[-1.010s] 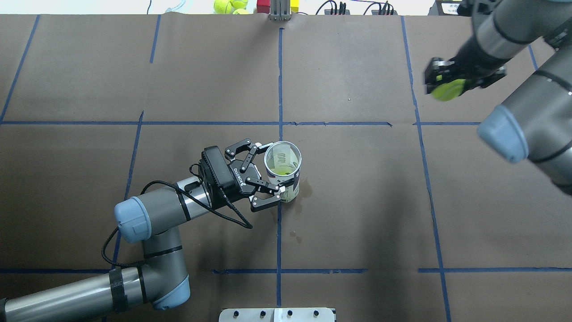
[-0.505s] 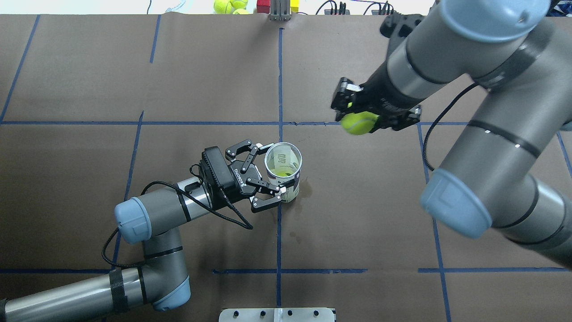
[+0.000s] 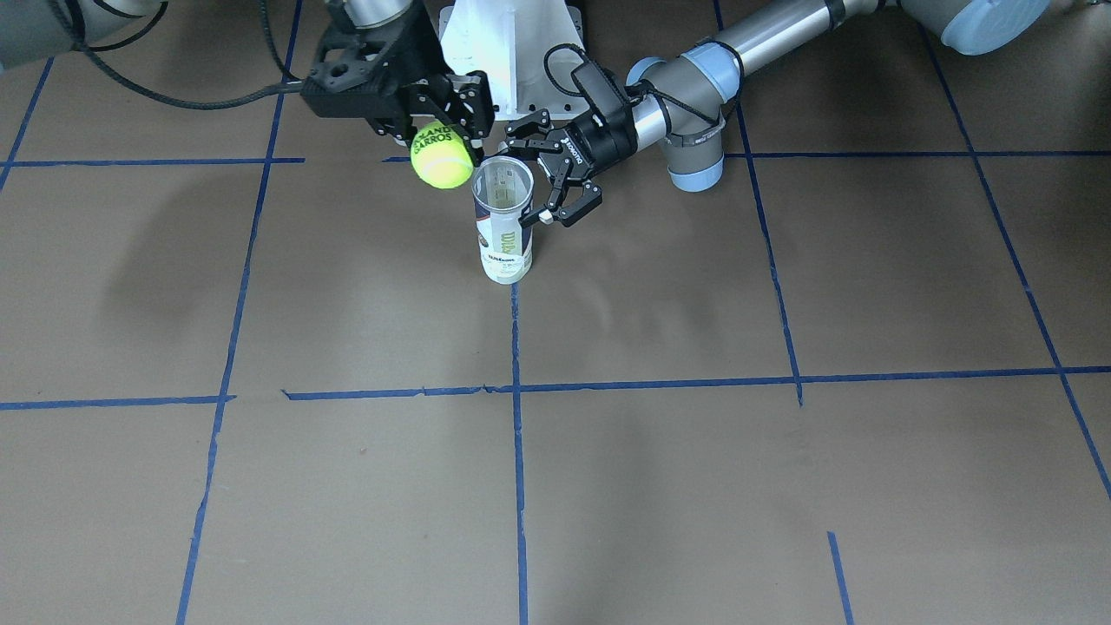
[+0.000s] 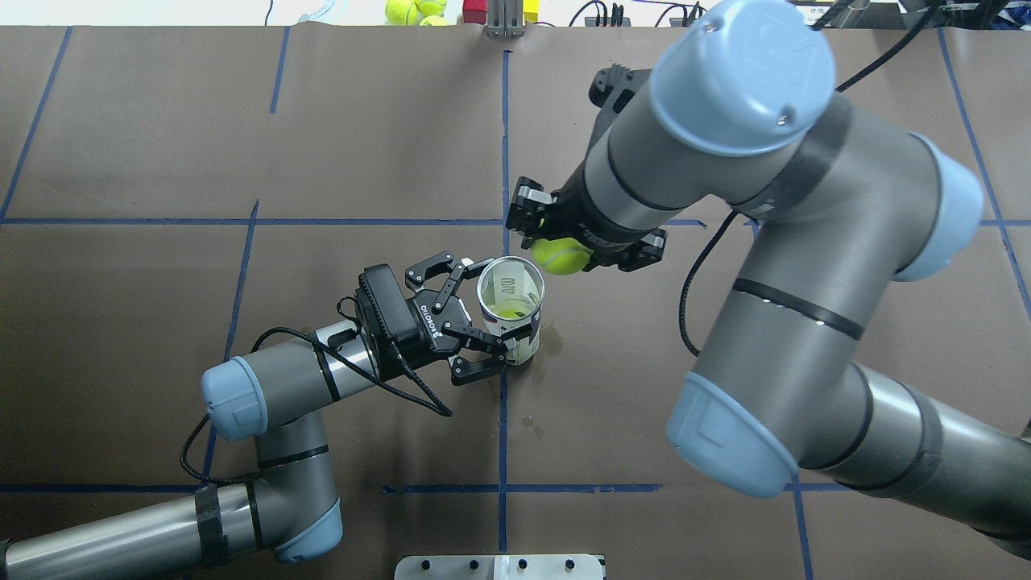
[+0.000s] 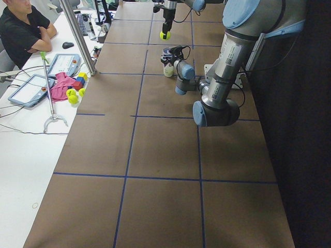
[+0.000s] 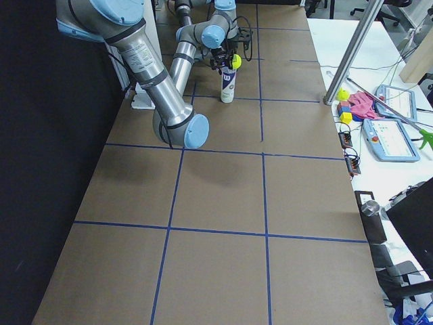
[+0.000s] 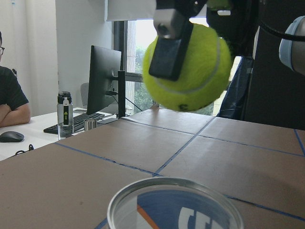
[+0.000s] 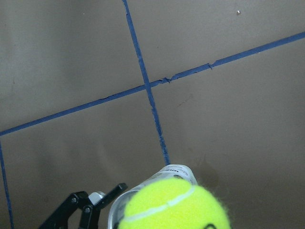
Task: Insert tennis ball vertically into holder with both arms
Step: 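Carry the second ball with the right gripper over the can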
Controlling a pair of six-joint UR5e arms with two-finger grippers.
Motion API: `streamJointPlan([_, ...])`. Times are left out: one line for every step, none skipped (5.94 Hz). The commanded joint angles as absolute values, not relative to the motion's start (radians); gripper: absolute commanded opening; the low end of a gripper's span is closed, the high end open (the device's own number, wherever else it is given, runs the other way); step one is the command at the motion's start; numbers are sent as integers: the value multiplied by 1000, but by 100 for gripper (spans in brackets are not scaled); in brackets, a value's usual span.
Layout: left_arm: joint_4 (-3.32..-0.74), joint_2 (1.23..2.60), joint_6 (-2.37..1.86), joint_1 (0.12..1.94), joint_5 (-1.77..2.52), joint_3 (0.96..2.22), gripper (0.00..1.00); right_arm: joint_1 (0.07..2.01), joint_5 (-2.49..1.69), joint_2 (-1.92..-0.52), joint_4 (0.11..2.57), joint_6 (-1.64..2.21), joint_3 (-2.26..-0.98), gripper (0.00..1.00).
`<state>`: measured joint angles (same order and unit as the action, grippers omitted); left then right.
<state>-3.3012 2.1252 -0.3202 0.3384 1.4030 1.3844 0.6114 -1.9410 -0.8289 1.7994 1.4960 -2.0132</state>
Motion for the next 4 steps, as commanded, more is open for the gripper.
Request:
streamJointPlan([-3307,2125,-321,337,1405,1391,100,568,-1924,-798,1796,1512,-1979,0])
streamJointPlan([-3322,2100,-321,336,1405,1391,100,551,-1916,-796,1796,1513,-1970,0])
streamJointPlan([-3351,2086,-321,333,1405,1391,100,539,-1899,-789,1796,1514,-1959,0])
streamJointPlan([-3353,2088,-321,333,1405,1394,100,537,-1899,-784,1795,1513,-1945,0])
